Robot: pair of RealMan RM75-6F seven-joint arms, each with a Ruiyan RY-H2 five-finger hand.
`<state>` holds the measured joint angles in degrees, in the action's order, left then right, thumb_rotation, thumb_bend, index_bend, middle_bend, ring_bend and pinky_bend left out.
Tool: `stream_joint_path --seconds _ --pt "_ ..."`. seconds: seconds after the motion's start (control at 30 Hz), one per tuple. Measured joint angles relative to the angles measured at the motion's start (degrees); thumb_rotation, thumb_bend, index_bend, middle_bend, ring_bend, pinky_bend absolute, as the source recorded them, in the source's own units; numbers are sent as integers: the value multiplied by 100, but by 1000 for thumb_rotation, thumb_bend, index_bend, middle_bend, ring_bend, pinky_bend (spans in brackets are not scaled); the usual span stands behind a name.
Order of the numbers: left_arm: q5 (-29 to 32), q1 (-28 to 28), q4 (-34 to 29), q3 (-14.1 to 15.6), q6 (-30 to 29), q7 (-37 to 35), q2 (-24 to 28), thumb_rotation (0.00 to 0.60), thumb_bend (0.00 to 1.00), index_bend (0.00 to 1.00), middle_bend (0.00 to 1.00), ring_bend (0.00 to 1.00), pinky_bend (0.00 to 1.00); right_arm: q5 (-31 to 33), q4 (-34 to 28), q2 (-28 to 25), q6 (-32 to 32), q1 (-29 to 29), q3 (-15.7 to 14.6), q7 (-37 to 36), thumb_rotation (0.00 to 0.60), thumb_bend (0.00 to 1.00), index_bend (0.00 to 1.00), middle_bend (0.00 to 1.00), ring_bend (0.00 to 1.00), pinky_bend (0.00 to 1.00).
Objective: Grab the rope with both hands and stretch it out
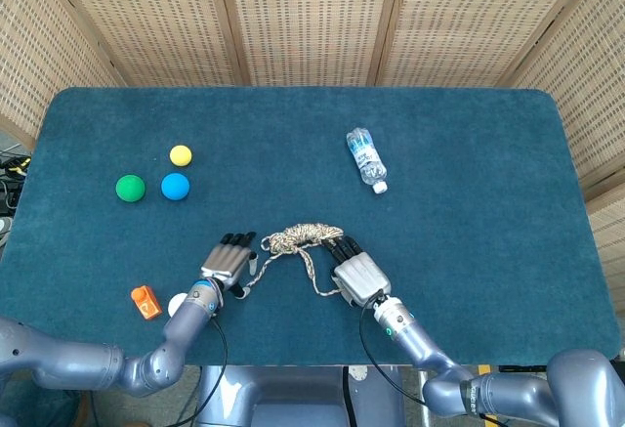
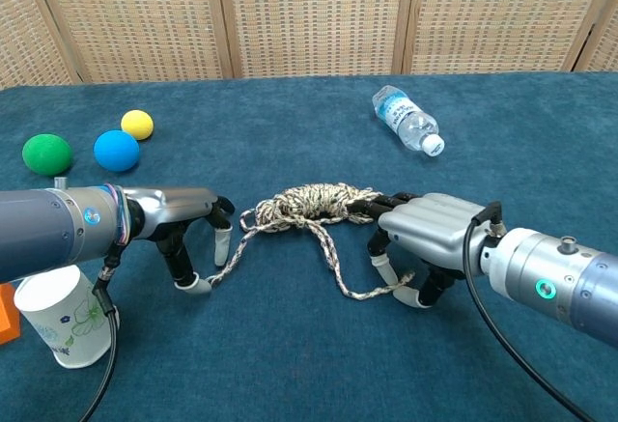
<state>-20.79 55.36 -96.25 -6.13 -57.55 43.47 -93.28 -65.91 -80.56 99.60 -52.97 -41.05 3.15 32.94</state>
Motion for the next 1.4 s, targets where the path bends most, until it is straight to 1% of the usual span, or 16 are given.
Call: stream_joint_path --seconds 0.27,0.43,0.67,0.87,1.0,1.13,1.27,1.33,1.4 --pt "-131 -6 87 87 -46 -67 -109 600 296 522 0 0 0 -23 27 21 13 12 -13 -41 600 466 667 0 0 3" --pt "-128 8 125 106 -67 -65 -159 600 340 549 0 0 0 -38 43 31 17 16 -12 -64 600 466 671 0 0 3" --pt "-194 23 226 163 -80 -31 -247 600 340 548 0 0 0 -32 39 6 16 30 -9 -73 600 465 671 0 0 2" --pt "-171 43 236 142 -83 -28 -287 600 345 559 0 0 0 -42 23 -24 15 40 -5 -97 600 465 671 0 0 3" --pt "-157 60 238 153 -67 5 -281 600 377 566 0 0 0 -59 17 -31 15 44 -4 -119 600 466 671 0 0 3" --pt "-122 85 258 159 -107 57 -314 600 388 572 0 0 0 -76 11 -35 15 45 -7 -123 600 466 672 0 0 2" --pt "-119 92 256 142 -109 52 -330 600 429 585 0 0 0 -79 16 -24 19 46 -8 -125 600 466 672 0 0 3" --pt "-123 97 254 138 -133 61 -334 600 470 586 0 0 0 -79 23 -18 22 47 -8 -127 600 466 674 0 0 3" --pt "-131 105 251 142 -163 91 -337 600 534 595 0 0 0 -77 30 -8 27 47 -7 -129 600 465 679 0 0 3"
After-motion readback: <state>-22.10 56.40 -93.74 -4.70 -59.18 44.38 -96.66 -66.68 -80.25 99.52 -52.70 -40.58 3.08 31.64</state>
